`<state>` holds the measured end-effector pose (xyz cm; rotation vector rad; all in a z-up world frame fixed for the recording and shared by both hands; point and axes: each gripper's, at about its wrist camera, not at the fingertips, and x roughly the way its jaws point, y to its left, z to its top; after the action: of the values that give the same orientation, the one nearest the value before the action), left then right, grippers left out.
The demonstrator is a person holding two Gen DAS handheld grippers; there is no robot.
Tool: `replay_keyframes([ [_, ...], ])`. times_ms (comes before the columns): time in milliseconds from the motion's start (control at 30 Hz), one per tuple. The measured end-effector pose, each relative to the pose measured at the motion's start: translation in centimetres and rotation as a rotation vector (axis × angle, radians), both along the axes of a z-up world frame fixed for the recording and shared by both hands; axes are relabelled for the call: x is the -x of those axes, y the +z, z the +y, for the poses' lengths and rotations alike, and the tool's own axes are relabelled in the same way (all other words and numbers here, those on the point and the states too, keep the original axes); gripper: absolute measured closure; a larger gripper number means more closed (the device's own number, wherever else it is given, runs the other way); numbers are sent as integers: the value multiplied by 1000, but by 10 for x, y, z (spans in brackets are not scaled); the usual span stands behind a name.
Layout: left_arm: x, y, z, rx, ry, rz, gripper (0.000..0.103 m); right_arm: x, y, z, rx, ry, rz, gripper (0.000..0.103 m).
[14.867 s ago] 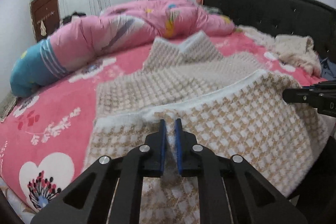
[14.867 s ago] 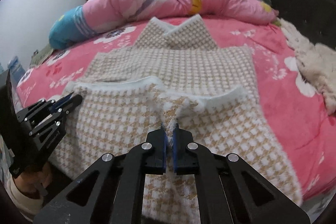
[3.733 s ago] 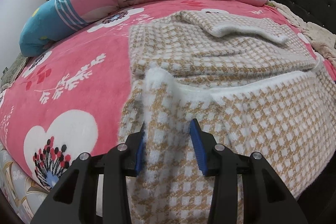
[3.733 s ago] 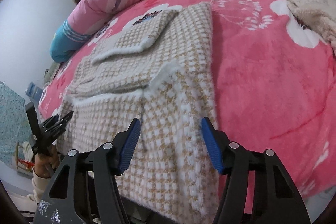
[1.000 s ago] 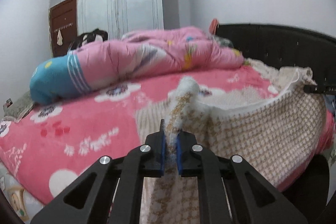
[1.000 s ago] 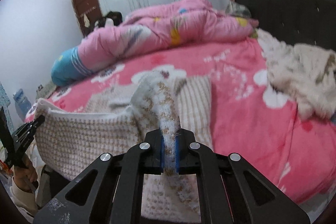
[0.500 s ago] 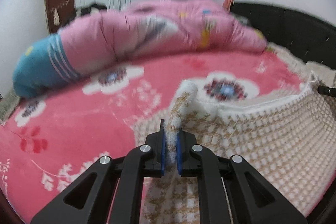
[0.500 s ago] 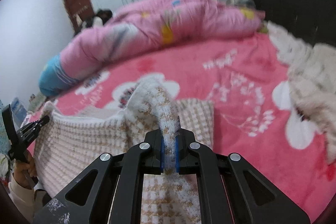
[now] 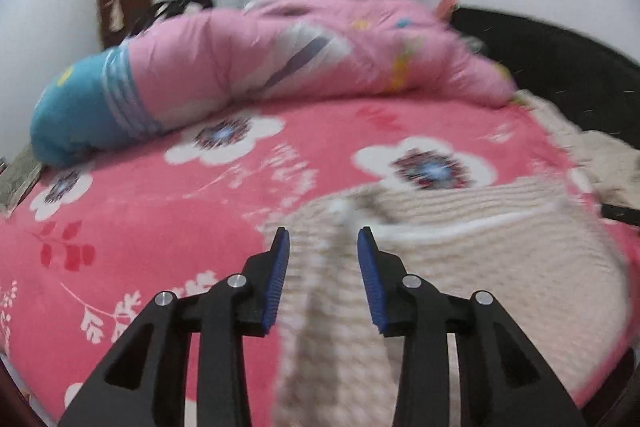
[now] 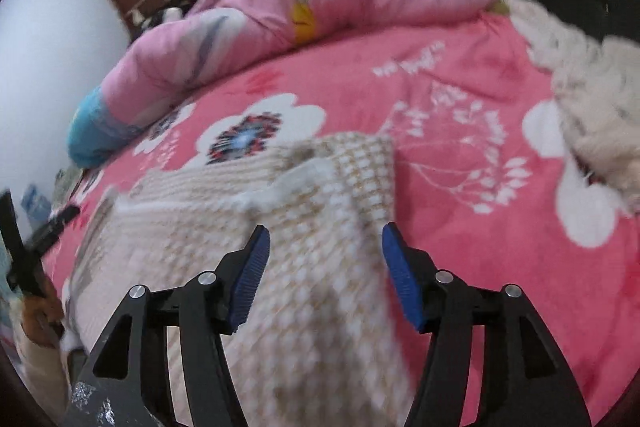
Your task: Fold large clothes
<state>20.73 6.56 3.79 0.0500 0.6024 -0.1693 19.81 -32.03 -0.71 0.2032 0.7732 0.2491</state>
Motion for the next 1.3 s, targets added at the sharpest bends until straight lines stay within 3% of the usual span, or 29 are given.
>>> replay_keyframes([
  [67, 20, 4, -14, 30, -84, 5, 67, 24, 2, 17, 22, 74, -11, 47],
  [167, 48, -19, -50, 39, -234, 83, 67, 50, -15, 52, 75, 182, 12, 47],
  [267, 44, -74, -77, -112, -209, 210, 64, 45, -58, 72, 215, 153, 102, 47],
  [333, 32, -98, -68, -43, -187, 277, 64, 40, -80, 75, 255, 149, 115, 47],
  [400, 35, -89, -58, 22, -157, 269, 64, 42, -66, 76, 257, 120, 125, 47],
  [467, 46, -75, -58, -4, -145, 219, 65, 57, -46, 79, 258, 109, 112, 48],
  [567, 81, -56, -58, 67, -272, 143, 62, 85, -26, 94, 223, 195, 35, 48],
  [633, 92, -64, -67, 35, -299, 149, 55, 93, -33, 109, 226, 248, 37, 48],
  [700, 87, -100, -79, -78, -254, 223, 53, 85, -60, 121, 275, 246, 78, 48],
  [767, 85, -115, -73, -50, -240, 223, 51, 70, -74, 105, 142, 226, 129, 46],
  [833, 88, -102, -71, -31, -233, 220, 52, 66, -61, 92, 79, 193, 168, 47],
  [933, 103, -72, -53, 8, -233, 153, 52, 79, -39, 93, 186, 165, 115, 47],
  [1067, 125, -48, -43, 77, -281, 95, 52, 95, -16, 90, 57, 222, 58, 47],
  [1133, 127, -47, -54, 104, -330, 94, 52, 101, -11, 101, 69, 246, 5, 48],
  [1200, 126, -58, -72, 54, -338, 126, 52, 94, -25, 116, 100, 265, 31, 55],
  [1233, 117, -70, -85, 17, -330, 160, 52, 85, -41, 124, 116, 265, 88, 61],
  [1300, 98, -106, -103, -33, -301, 260, 50, 71, -80, 133, 155, 262, 145, 63],
])
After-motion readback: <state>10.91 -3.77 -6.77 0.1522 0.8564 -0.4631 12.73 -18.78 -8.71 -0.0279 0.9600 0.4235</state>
